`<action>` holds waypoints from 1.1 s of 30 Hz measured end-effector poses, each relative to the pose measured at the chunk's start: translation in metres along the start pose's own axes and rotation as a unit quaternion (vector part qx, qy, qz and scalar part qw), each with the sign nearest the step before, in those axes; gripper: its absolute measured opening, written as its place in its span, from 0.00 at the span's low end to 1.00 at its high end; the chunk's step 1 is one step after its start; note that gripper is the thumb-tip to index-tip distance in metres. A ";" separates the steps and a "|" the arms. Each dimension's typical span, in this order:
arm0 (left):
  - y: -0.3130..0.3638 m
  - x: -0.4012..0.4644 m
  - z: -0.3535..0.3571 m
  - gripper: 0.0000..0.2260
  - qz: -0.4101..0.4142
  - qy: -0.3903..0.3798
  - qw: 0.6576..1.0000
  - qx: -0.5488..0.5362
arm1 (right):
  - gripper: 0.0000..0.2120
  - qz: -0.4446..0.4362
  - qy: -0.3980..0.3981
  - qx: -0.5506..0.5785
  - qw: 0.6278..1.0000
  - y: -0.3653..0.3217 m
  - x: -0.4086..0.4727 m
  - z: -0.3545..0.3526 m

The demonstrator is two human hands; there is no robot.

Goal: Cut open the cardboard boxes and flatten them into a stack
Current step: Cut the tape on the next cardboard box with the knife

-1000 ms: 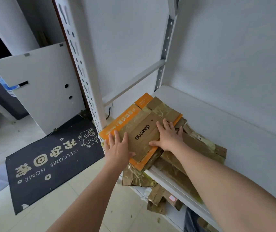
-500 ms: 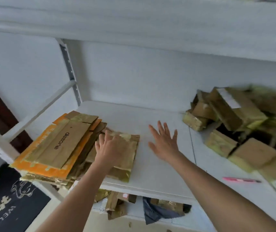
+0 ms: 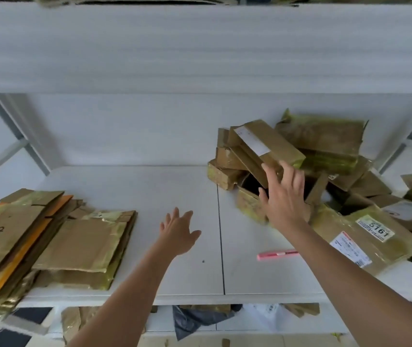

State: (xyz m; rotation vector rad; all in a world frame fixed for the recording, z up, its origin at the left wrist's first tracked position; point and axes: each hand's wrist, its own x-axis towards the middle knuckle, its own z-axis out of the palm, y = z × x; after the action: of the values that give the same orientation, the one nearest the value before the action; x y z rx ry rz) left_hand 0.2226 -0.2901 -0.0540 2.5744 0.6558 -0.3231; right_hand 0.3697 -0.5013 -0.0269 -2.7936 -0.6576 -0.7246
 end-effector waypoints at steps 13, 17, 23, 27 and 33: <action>0.035 -0.023 0.038 0.28 -0.056 0.018 0.995 -0.082 | 0.24 0.037 -0.048 0.135 0.989 0.038 0.066 -0.006; 0.021 -0.039 0.027 0.27 -0.070 0.049 0.988 -0.127 | 0.12 0.007 0.043 0.183 0.982 0.025 0.066 -0.034; -0.004 -0.064 0.002 0.28 -0.102 0.151 0.893 -0.411 | 0.15 -0.003 -0.101 0.302 0.948 -0.021 0.012 -0.071; -0.022 -0.080 0.004 0.30 -0.117 0.162 0.853 -0.482 | 0.12 -0.005 -0.321 0.332 0.887 -0.037 -0.039 -0.050; -0.024 -0.093 0.043 0.29 -0.199 0.062 0.820 -0.533 | 0.14 0.016 -0.411 0.335 0.848 -0.034 -0.100 -0.008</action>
State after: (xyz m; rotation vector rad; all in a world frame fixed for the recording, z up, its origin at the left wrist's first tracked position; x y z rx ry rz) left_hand 0.1263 -0.3291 -0.0697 1.3729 1.0417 0.0965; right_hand 0.2726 -0.5100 -0.0678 -2.3039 -0.7729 0.6745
